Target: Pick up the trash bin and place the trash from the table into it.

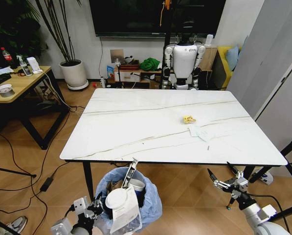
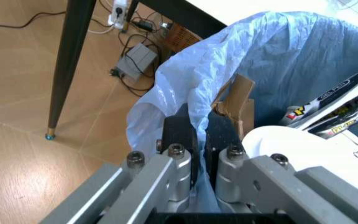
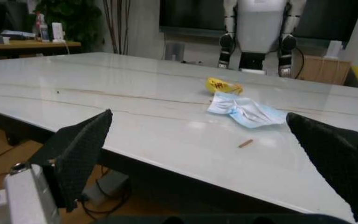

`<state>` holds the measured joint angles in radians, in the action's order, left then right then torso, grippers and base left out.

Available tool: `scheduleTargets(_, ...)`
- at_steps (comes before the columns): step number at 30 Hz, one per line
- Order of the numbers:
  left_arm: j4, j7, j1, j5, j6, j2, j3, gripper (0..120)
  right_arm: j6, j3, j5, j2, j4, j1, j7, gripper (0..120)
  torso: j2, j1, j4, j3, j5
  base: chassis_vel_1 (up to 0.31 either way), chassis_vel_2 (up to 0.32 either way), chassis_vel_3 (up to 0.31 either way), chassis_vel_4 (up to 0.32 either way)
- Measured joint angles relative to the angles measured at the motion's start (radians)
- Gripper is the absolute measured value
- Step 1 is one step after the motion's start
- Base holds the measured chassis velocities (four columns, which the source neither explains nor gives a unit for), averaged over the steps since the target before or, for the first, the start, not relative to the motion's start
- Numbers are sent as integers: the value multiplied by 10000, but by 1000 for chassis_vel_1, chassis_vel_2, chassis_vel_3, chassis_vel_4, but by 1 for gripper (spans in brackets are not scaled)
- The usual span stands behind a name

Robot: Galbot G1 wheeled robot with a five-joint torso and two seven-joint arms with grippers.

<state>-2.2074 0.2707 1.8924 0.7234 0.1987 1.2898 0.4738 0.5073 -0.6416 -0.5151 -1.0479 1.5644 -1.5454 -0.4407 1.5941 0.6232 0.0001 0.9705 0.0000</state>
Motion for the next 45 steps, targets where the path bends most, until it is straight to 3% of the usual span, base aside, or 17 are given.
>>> scheduleTargets(45,188,25,-186,98,24,-43,-66,0,-58,24,-209,106,-312,135,-105,100,0,0,-1,0,0,-37,-38,42,34)
